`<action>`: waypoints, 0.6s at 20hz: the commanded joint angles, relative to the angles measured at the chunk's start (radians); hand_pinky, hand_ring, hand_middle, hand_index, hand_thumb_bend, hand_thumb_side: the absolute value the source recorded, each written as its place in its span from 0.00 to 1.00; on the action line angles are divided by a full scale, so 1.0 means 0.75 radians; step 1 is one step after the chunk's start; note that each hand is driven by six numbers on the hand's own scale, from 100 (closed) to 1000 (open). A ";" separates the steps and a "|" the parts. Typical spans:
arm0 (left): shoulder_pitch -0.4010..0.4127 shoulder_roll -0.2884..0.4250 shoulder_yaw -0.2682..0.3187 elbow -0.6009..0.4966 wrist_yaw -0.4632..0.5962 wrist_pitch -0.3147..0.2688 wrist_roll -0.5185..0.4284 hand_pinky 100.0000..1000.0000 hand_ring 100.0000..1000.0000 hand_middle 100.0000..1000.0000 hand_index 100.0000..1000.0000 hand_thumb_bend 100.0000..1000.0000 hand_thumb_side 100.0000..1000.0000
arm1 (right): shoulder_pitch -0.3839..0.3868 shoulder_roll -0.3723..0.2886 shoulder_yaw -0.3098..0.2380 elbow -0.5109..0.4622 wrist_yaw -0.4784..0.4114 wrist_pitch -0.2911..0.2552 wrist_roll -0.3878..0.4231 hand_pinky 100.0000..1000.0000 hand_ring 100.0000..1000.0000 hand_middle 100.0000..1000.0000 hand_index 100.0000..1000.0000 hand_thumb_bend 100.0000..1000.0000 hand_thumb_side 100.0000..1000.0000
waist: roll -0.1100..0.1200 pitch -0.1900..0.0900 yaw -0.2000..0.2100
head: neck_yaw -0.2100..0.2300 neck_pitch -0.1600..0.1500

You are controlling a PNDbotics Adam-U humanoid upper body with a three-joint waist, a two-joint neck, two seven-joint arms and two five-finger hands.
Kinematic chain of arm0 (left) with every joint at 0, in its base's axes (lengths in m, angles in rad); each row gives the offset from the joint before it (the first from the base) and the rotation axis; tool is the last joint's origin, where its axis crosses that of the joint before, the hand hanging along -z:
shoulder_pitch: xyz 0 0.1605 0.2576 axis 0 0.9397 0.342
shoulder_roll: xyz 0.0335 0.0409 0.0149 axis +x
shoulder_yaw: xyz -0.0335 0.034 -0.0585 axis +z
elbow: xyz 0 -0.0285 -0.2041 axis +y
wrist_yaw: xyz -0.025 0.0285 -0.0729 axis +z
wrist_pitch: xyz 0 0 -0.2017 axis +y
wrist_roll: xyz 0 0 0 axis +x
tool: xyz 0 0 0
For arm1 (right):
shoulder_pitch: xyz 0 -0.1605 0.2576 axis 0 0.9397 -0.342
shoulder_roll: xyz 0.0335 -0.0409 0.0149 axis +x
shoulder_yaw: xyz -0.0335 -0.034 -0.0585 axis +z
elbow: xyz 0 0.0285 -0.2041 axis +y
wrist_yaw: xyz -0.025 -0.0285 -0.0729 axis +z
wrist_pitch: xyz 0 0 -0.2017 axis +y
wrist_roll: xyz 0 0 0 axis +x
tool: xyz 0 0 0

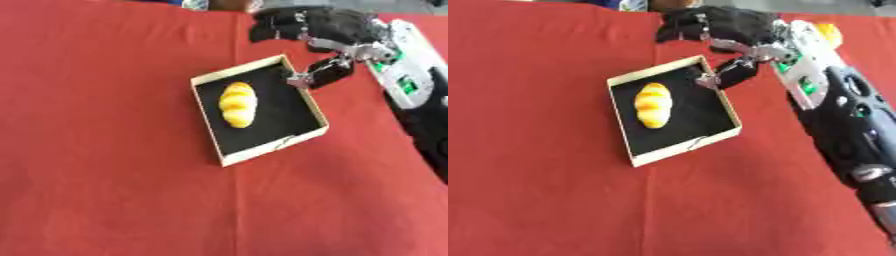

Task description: Pick up objects on the table and place them in the box.

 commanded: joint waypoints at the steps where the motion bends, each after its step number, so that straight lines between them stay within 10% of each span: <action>1: -0.005 0.024 0.012 -0.021 -0.004 0.000 0.003 0.82 0.82 0.64 0.79 0.00 0.66 | -0.004 -0.114 -0.096 -0.011 -0.033 0.081 -0.011 0.88 0.99 0.85 0.91 0.06 0.00 | 0.004 -0.033 -0.005 | 0.007 -0.014; 12: -0.001 0.028 0.015 -0.021 -0.009 0.001 0.008 0.82 0.82 0.64 0.79 0.00 0.66 | 0.055 -0.243 -0.314 0.403 0.215 0.206 -0.193 0.88 1.00 0.86 0.92 0.00 0.01 | 0.013 -0.029 -0.019 | 0.019 -0.013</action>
